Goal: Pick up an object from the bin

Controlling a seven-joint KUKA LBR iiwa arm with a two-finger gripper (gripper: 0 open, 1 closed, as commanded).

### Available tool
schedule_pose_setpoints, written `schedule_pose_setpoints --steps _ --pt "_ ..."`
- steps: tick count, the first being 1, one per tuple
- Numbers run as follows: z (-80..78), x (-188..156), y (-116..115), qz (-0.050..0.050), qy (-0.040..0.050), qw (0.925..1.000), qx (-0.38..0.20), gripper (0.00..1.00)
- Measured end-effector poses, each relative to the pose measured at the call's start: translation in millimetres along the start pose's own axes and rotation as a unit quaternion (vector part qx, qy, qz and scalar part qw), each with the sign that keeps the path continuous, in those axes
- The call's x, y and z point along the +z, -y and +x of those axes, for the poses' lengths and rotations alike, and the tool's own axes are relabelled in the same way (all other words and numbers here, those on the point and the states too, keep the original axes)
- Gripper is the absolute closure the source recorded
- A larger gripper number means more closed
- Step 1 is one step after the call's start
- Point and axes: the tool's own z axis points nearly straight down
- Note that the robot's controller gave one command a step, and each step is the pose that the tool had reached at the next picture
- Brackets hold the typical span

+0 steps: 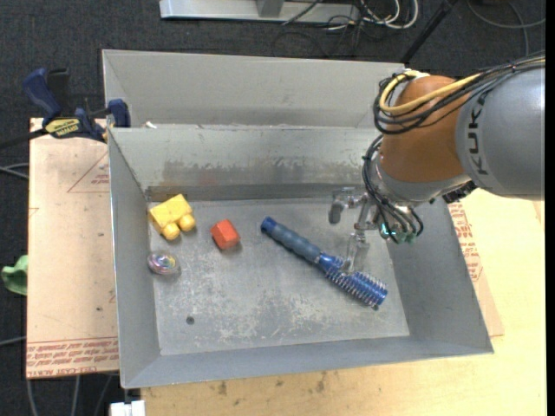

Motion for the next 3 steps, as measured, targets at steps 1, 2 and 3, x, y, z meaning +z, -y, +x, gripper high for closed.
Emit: schedule_pose_setpoints --steps 1,2,3 --pt "16.3 68 -4 0.0 0.0004 0.9996 -0.028 0.0" --pt "56.6 33 -42 0.0 0.0032 0.9835 -0.181 0.0" --pt "56.9 66 -34 0.0 0.002 0.9834 -0.181 0.0"
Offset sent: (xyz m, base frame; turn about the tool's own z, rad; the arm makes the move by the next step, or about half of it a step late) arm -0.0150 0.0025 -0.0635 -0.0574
